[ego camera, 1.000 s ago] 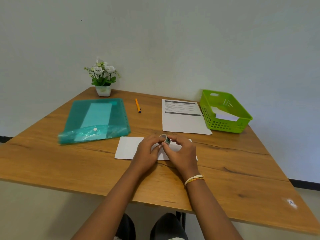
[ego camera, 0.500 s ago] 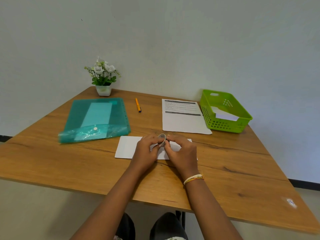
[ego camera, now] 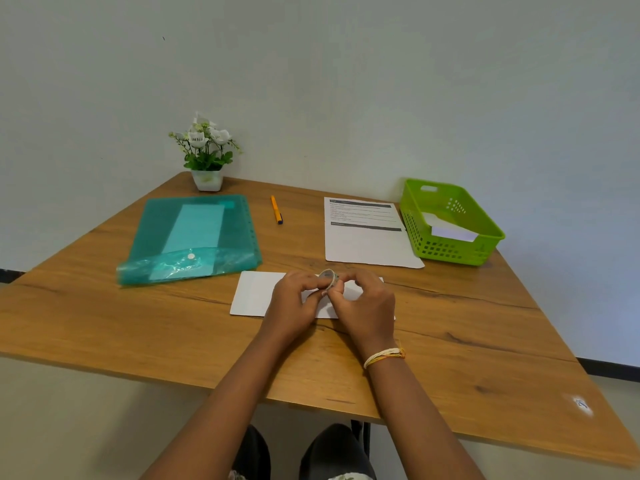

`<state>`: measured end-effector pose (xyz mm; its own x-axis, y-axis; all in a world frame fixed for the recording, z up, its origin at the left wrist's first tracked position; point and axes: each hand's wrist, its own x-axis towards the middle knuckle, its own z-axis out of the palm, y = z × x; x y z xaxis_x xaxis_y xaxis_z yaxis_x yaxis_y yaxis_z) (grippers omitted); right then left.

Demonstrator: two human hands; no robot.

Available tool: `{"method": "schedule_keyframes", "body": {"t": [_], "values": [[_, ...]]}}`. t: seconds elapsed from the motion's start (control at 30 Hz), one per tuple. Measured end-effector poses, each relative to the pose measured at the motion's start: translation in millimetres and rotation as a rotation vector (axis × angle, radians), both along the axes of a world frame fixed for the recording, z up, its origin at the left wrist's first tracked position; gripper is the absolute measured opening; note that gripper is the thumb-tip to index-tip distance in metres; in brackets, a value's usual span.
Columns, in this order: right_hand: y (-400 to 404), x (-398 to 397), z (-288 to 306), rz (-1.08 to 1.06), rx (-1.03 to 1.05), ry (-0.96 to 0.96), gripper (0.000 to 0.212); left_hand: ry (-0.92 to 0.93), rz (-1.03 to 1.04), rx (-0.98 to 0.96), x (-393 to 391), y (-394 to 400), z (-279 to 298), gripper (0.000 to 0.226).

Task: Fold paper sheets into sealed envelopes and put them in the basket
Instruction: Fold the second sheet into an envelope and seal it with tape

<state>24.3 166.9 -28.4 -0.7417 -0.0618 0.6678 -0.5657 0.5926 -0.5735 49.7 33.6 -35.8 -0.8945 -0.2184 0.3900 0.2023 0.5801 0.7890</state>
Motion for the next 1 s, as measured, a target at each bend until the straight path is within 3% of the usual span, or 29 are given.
{"method": "schedule_keyframes", "body": {"t": [0.17, 0.43, 0.67, 0.83, 1.0], "values": [[2.2, -6.0, -3.9, 0.012, -0.259, -0.138, 0.006, 0.006, 0.012, -0.111, -1.0, 0.0, 0.2, 0.026], [3.4, -8.8, -2.5, 0.024, -0.326, -0.114, 0.011, 0.102, 0.020, -0.238, 5.1, 4.2, 1.6, 0.030], [3.9, -13.7, -5.2, -0.025, -0.368, -0.132, 0.008, 0.169, -0.007, -0.159, 10.6, 5.8, 2.1, 0.019], [8.8, -18.1, -4.3, -0.087, -0.426, -0.165, 0.012, 0.215, 0.134, -0.087, 6.8, 5.2, 0.5, 0.005], [7.2, -17.1, -6.4, -0.092, -0.401, -0.184, 0.011, 0.186, 0.256, -0.400, -9.2, 3.8, 1.6, 0.017]]}}
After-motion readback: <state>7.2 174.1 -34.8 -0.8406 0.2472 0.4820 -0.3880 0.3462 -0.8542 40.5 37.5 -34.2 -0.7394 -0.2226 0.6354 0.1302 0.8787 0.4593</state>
